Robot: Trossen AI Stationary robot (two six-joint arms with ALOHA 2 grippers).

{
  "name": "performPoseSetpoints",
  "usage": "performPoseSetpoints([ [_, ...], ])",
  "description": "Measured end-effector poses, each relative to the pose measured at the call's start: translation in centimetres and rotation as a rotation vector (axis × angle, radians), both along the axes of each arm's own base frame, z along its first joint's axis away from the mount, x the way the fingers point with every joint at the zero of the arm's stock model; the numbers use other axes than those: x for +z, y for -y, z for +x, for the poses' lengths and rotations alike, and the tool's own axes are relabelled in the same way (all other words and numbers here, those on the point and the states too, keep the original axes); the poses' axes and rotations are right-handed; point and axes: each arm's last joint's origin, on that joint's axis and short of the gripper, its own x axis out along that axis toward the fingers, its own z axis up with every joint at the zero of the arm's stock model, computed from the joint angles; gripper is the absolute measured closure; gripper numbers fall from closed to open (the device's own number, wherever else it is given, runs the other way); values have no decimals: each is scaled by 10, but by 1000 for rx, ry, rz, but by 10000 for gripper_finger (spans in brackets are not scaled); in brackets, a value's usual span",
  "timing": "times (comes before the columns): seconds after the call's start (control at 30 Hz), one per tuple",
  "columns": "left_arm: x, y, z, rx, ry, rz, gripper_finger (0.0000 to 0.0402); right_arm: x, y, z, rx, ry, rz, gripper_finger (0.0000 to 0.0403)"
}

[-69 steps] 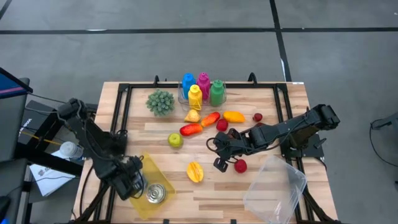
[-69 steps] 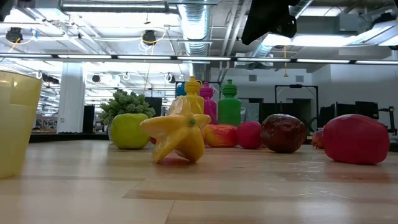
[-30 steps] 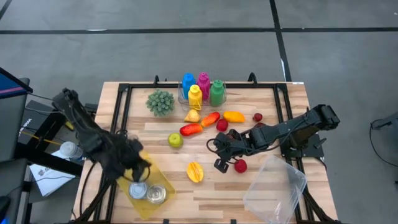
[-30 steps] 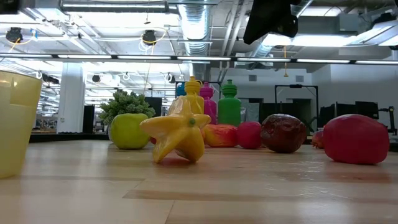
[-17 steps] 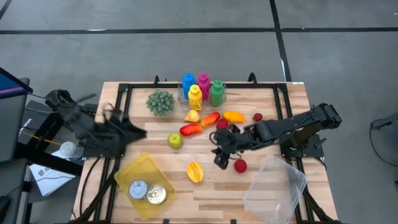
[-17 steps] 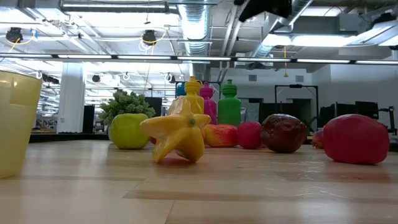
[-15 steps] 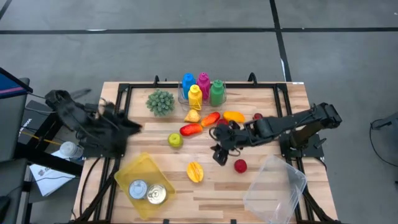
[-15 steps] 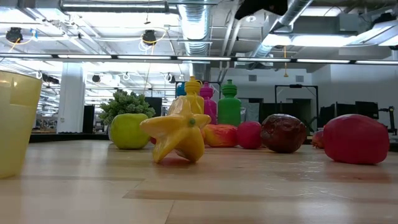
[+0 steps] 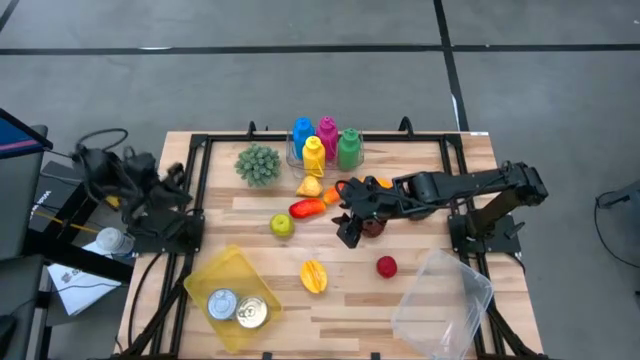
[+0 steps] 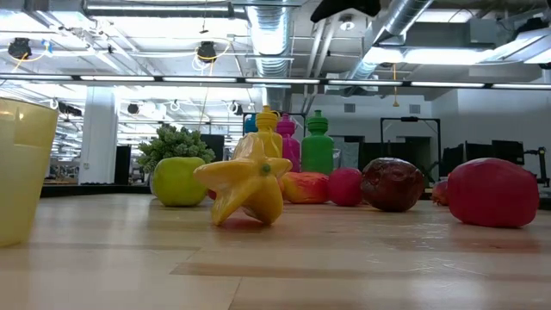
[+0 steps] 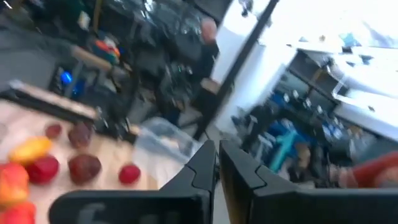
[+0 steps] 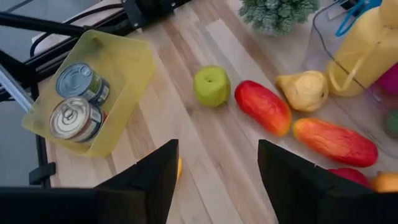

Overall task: Pick & Place Food Item
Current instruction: Put the green apple into the white bin

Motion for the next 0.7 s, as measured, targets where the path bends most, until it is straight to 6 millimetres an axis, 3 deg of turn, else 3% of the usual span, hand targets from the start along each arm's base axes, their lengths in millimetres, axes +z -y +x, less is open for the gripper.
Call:
performPoseSetpoints([
  [0.43, -91, 47, 54, -172, 44, -34, 401, 1, 8, 3, -24, 21, 4, 208],
  [0.7, -104, 48, 60, -187, 305, -76, 401, 2, 3, 2, -9, 26, 6, 210],
])
